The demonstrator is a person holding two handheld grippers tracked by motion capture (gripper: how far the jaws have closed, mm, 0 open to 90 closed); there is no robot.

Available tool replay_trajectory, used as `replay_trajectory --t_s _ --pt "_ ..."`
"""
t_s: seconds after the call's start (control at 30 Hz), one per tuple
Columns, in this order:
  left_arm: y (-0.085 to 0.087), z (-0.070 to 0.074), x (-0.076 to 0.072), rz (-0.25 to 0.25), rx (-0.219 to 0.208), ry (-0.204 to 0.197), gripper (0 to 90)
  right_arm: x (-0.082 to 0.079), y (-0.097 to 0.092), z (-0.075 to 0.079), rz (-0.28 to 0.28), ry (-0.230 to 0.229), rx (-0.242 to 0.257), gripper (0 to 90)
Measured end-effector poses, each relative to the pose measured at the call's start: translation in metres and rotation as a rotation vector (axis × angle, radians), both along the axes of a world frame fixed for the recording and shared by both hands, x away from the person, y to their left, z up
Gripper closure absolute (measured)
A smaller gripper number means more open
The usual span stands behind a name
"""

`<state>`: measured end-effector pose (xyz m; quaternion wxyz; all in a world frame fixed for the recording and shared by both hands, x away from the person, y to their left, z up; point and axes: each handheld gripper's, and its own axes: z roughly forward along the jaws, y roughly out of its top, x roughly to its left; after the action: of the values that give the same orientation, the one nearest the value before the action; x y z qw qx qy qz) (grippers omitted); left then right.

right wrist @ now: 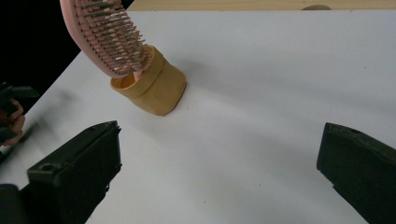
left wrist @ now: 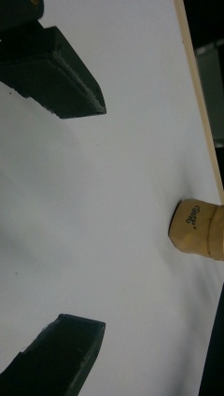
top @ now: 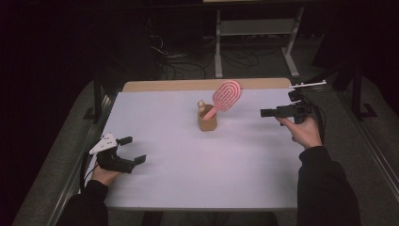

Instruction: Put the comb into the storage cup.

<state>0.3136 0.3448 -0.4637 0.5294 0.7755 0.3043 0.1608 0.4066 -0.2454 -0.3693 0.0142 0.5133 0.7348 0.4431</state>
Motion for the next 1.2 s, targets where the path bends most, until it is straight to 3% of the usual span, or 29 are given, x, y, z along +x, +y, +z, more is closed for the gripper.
replay_trajectory --t_s 0.4,0.9,1.2 --pt "0.000 0.000 0.000 0.000 0.002 0.001 0.0 -0.018 -0.010 -0.011 0.011 -0.011 -0.004 0.0" --pt "0.001 0.000 0.000 -0.003 0.000 -0.001 0.0 -0.036 -0.008 -0.017 0.041 -0.032 -0.031 0.0" --pt "0.001 0.000 0.000 -0.004 0.001 -0.001 0.0 -0.052 -0.008 -0.029 0.060 -0.031 -0.033 0.0"
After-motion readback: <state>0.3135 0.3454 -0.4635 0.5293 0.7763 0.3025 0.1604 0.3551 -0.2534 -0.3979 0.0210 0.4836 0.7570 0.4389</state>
